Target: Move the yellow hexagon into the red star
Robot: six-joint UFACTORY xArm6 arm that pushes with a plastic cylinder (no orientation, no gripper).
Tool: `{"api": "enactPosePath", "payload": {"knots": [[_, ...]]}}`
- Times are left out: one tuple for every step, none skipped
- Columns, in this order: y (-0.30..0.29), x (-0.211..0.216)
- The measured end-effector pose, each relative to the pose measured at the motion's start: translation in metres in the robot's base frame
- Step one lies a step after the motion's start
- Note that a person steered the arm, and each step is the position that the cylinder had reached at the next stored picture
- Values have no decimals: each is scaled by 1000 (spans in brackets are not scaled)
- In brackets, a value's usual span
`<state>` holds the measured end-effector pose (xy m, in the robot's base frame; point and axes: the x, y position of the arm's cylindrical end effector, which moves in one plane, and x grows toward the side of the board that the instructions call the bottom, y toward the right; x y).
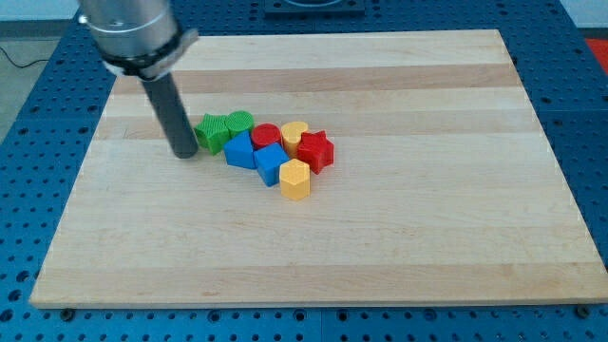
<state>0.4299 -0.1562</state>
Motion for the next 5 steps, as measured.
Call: {"api": "enactPosePath", "payload": {"knots": [[29, 0], [37, 0], [8, 0], [-38, 0], [-53, -13]]}}
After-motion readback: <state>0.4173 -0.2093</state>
